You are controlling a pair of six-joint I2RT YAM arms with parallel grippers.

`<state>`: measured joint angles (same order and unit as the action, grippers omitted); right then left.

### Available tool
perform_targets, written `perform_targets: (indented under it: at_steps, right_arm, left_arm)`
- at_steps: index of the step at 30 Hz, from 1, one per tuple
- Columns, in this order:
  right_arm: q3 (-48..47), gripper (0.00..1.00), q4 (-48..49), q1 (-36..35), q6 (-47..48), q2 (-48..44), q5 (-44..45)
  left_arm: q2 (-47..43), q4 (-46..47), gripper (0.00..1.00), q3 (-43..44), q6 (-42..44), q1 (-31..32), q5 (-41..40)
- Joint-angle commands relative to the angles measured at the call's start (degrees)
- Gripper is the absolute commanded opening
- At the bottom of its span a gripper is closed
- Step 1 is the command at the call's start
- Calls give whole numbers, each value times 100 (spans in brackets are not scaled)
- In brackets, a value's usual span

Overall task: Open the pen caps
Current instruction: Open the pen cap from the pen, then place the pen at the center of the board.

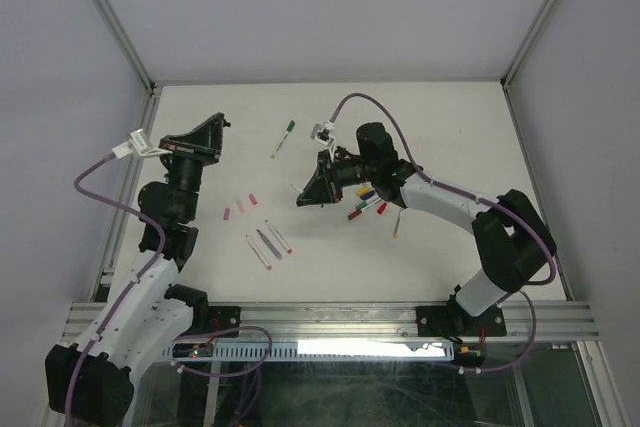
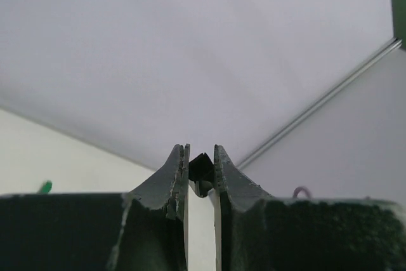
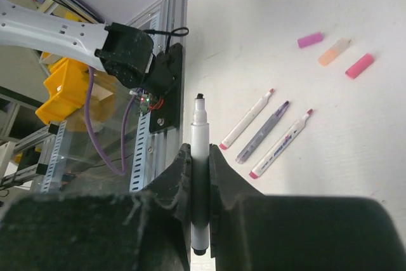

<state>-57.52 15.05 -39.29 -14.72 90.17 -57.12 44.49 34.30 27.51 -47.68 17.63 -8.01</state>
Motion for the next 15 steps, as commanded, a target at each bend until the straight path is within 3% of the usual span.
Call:
perform_targets:
  at_steps: [1, 3, 9, 15]
  right_arm:
    - [38, 0, -51, -97, -119, 200, -157]
    - [10, 0, -141, -186, -44, 315, 92]
    - [-701, 0, -1656, -511, 496, 920, 1523]
    - [-1168, 0, -2115, -1000, 88, 1365, 3345]
  left_arm:
    - [-136, -315, 0, 454, 84, -363, -294]
    - [-193, -375, 0, 319, -32, -443, -126]
    - [-125, -1284, 0, -185, -45, -488, 935]
    - [493, -1543, 0, -769, -45, -487, 1673]
